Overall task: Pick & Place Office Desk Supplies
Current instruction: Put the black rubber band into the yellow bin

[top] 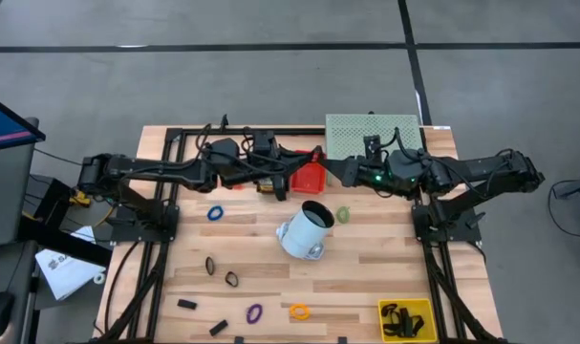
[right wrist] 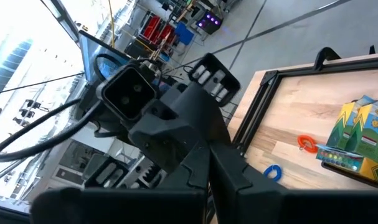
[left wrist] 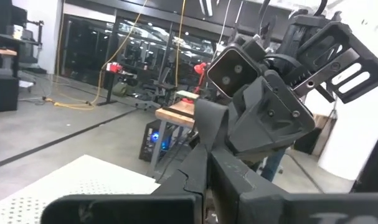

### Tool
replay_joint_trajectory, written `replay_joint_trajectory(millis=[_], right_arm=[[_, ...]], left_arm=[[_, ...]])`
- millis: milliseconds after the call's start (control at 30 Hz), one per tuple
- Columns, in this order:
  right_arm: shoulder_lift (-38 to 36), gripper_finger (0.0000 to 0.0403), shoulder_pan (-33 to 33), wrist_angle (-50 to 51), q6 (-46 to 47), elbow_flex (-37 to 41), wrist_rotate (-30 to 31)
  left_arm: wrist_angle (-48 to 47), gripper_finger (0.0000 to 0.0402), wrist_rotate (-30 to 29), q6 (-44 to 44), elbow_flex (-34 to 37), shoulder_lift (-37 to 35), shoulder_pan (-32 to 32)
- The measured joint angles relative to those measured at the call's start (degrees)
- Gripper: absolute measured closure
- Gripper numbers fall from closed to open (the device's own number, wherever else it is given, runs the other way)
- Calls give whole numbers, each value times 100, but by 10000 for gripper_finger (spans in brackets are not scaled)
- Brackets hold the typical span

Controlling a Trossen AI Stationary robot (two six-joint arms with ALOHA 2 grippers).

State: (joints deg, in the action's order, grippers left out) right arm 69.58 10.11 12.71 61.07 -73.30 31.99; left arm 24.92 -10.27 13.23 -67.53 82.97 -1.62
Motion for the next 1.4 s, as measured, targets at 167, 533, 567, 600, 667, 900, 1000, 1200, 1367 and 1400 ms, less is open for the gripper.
replay_joint_trajectory(millis=[167, 533, 567, 600, 667, 900, 1000, 1200, 1367, 1400], right_arm=[[0, 403, -1, 4, -28, 0, -1], [-2, 373, 122, -332, -315, -2, 63], [-2, 359, 122, -332, -282, -2, 63], [-2, 345, 122, -332, -253, -2, 63], [-2, 312, 119, -328, -160, -2, 64], [-2, 172, 103, -315, 3, -2, -68], [7, 137, 49, -315, 92, -2, -184], [220, 128, -116, -561, 66, 3, -363], [297, 127, -273, -665, 33, 0, -518], [293, 128, -287, -716, -9, 0, -514]], left_arm=[[-380, 401, -223, -273, 0, -292, 0], [-738, 401, -440, -424, 0, -417, 15], [-739, 401, -455, -424, 0, -416, 17], [-740, 401, -462, -424, 0, -416, 17], [-738, 401, -476, -422, 0, -416, 17], [-638, 401, -476, -400, 0, -412, 54], [-502, 401, -476, -397, 0, -412, 85], [-452, 401, -476, -338, 0, -408, 102], [-525, 401, -480, -332, 0, -408, 177], [-601, 401, -496, -333, 0, -408, 195]])
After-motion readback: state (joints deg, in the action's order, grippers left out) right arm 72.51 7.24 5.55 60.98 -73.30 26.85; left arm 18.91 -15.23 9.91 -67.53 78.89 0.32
